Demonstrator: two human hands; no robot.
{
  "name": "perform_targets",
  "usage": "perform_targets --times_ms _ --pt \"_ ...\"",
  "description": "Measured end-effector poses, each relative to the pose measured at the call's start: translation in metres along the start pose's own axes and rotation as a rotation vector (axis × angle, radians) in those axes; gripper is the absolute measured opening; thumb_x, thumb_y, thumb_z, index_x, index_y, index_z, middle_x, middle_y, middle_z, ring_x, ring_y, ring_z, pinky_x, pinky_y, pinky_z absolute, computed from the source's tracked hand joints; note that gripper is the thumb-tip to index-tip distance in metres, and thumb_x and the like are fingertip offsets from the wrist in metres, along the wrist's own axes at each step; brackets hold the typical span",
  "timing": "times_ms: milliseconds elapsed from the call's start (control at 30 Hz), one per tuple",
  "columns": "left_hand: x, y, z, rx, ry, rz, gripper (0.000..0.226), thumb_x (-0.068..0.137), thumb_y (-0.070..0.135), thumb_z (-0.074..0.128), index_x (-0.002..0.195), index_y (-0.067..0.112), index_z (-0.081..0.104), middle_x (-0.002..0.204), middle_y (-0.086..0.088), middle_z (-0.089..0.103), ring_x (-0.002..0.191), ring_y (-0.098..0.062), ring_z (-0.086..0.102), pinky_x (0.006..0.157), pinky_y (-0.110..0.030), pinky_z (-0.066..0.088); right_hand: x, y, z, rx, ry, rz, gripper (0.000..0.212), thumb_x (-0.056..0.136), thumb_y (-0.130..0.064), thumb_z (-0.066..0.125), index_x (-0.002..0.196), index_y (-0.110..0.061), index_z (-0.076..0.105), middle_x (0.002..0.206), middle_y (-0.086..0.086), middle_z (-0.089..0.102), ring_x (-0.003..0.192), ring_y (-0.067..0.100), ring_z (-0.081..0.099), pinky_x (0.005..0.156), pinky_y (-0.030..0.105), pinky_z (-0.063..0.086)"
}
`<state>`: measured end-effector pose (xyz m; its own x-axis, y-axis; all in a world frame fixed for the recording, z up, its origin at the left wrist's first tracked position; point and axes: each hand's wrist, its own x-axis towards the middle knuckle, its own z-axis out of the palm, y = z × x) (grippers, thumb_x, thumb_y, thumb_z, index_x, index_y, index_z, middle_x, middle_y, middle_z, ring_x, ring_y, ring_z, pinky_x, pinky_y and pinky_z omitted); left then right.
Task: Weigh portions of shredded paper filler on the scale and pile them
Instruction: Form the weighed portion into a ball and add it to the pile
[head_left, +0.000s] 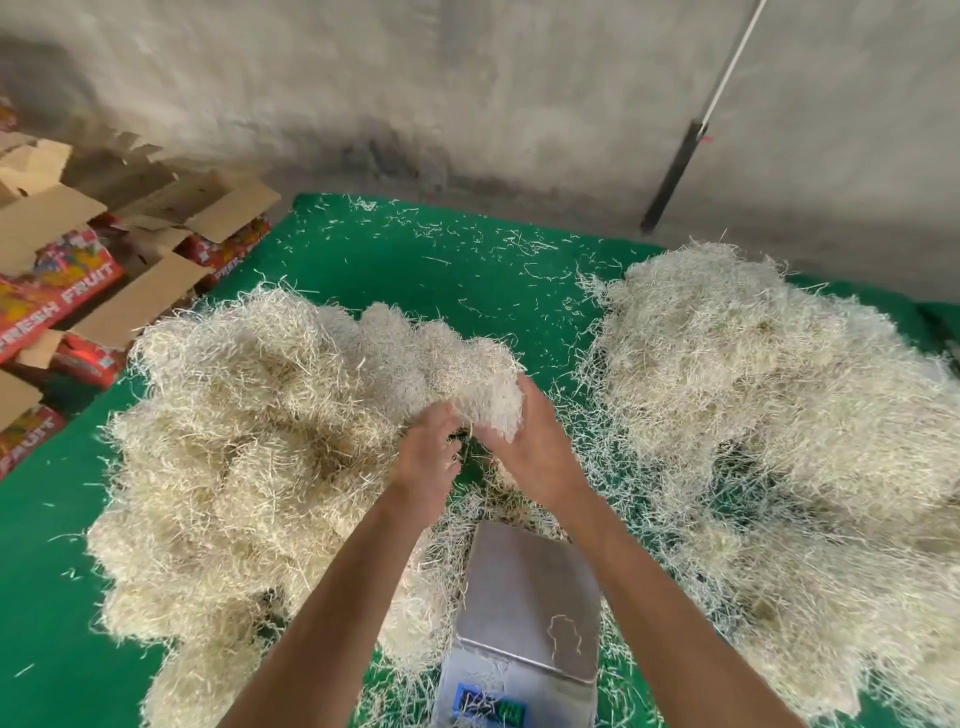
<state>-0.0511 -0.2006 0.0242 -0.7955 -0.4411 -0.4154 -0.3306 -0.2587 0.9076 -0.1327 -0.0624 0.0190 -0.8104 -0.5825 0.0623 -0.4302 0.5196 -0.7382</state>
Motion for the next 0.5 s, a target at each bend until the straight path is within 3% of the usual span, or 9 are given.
perform_targets --times_ms 67,167,233,300,400,500 --pt "0.008 -0.009 0.002 -0.08 0.088 -0.066 0.042 0.109 0.016 0.037 0.151 0.015 0.034 0.155 -0.008 0.041 0.139 -0.029 0.044 0.103 -0.039 0.048 0.019 -0.005 -0.008 -0.031 0.038 0.001 0.107 0.079 -0.086 0.057 0.161 -0.033 0.013 0.163 -0.005 0.031 0.141 0.012 0.041 0.112 0.042 0.037" --pt "0.009 -0.016 0.013 -0.327 0.183 -0.204 0.047 0.108 0.033 0.037 0.154 0.022 0.033 0.155 -0.011 0.04 0.136 -0.034 0.046 0.103 -0.054 0.045 0.009 0.013 -0.005 -0.099 0.029 -0.003 0.095 0.091 -0.071 0.059 0.163 -0.029 0.015 0.167 -0.004 0.028 0.151 0.016 0.033 0.122 0.045 0.031" --pt "0.008 -0.024 0.024 -0.343 0.22 -0.152 0.047 0.106 0.02 0.044 0.152 0.028 0.035 0.147 -0.01 0.045 0.125 -0.033 0.057 0.09 -0.047 0.055 -0.005 0.032 -0.005 -0.031 -0.018 0.075 0.091 0.094 -0.064 0.061 0.164 -0.029 0.013 0.169 -0.004 0.026 0.15 0.017 0.034 0.121 0.043 0.03" --pt "0.002 -0.027 0.039 -0.237 0.192 -0.113 0.041 0.103 0.011 0.049 0.141 0.027 0.049 0.135 -0.009 0.056 0.108 -0.026 0.066 0.081 -0.04 0.06 -0.019 0.045 -0.012 -0.016 -0.025 0.146 0.087 0.096 -0.059 0.061 0.164 -0.03 0.014 0.167 -0.002 0.031 0.145 0.019 0.045 0.117 0.046 0.037" --pt "-0.008 -0.031 0.065 -0.085 0.066 -0.061 0.02 0.101 0.017 0.055 0.111 0.031 0.064 0.119 -0.005 0.068 0.096 -0.018 0.071 0.076 -0.033 0.06 -0.039 0.055 -0.03 0.002 0.047 0.157 0.079 0.099 -0.056 0.058 0.162 -0.032 0.017 0.162 0.001 0.041 0.135 0.019 0.054 0.111 0.048 0.046" --pt "-0.021 -0.038 0.097 0.053 -0.053 0.016 0.015 0.1 0.026 0.059 0.112 0.031 0.066 0.112 0.0 0.071 0.096 -0.017 0.072 0.075 -0.031 0.059 -0.069 0.066 -0.052 0.005 0.107 0.198 0.073 0.101 -0.053 0.057 0.159 -0.035 0.018 0.154 0.0 0.049 0.112 0.01 0.061 0.1 0.044 0.053"
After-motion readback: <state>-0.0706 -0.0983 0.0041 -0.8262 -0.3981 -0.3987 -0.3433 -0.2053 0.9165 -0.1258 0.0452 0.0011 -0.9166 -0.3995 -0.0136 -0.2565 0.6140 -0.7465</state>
